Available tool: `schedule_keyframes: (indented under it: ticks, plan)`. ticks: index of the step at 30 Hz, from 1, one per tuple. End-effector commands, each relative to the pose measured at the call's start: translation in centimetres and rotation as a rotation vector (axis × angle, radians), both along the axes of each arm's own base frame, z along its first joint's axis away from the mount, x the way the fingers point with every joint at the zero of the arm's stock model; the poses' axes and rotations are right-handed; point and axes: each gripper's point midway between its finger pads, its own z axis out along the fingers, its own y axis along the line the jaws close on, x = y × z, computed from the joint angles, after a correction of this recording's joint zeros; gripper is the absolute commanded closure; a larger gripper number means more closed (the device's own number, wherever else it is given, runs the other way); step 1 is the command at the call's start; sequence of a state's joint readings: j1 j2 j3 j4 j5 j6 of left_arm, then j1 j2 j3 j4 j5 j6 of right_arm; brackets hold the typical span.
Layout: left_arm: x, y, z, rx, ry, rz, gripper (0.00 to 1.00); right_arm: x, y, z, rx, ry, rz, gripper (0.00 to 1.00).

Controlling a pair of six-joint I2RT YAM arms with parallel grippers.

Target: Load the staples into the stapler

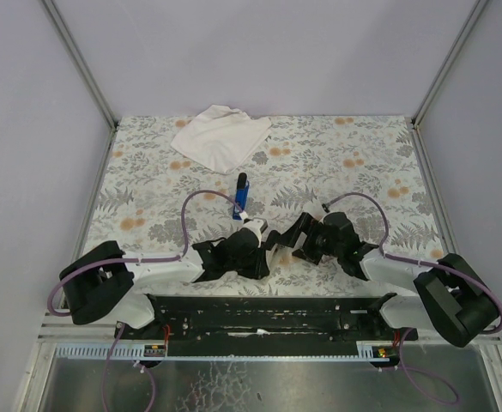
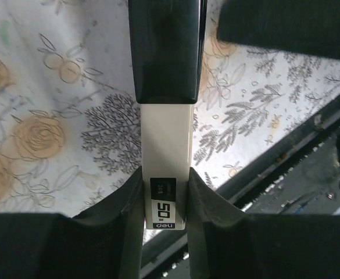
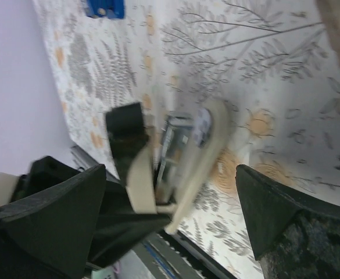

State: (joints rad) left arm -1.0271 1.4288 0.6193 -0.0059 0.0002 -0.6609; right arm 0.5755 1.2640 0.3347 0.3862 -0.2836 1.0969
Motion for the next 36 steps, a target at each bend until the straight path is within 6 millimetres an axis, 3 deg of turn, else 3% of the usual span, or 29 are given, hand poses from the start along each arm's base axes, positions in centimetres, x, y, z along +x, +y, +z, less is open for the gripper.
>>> schedule_keyframes:
  ticks: [1, 5, 11, 26, 27, 30, 32, 33, 36]
  plan:
    - [-0.9, -2.6, 2.7, -0.158, 0.082, 0.020, 1.00, 1.4, 2.3, 3.5, 0.181, -0.053, -0.043, 0.01]
    - [-1.1, -2.8, 2.7, -0.179, 0.113, 0.037, 1.00, 1.4, 1.9, 3.0, 0.176, -0.041, -0.079, 0.01]
    - [-1.2, -2.9, 2.6, -0.188, 0.125, 0.039, 1.00, 0.4, 1.4, 0.6, 0.124, 0.062, -0.101, 0.01]
    - [-2.0, -3.3, 2.8, -0.196, 0.108, -0.053, 1.00, 0.9, 3.5, -0.4, 0.123, 0.084, -0.057, 0.02]
    - [-2.1, -3.3, 2.8, -0.193, 0.107, -0.058, 1.00, 0.9, 3.6, -0.5, 0.125, 0.086, -0.054, 0.10]
    - [-2.0, -3.1, 2.9, -0.181, 0.099, -0.060, 1.00, 1.0, 3.7, -0.6, 0.132, 0.091, -0.059, 0.51]
    - [-1.9, -2.9, 2.8, -0.168, 0.097, -0.051, 1.00, 0.9, 3.6, -0.6, 0.140, 0.095, -0.068, 0.91]
    - [-1.9, -2.8, 2.8, -0.165, 0.094, -0.048, 1.00, 0.9, 3.5, -0.8, 0.138, 0.099, -0.074, 0.99]
    - [-1.7, -2.7, 2.9, -0.158, 0.088, -0.033, 1.00, 0.8, 3.3, -0.9, 0.136, 0.099, -0.083, 1.00]
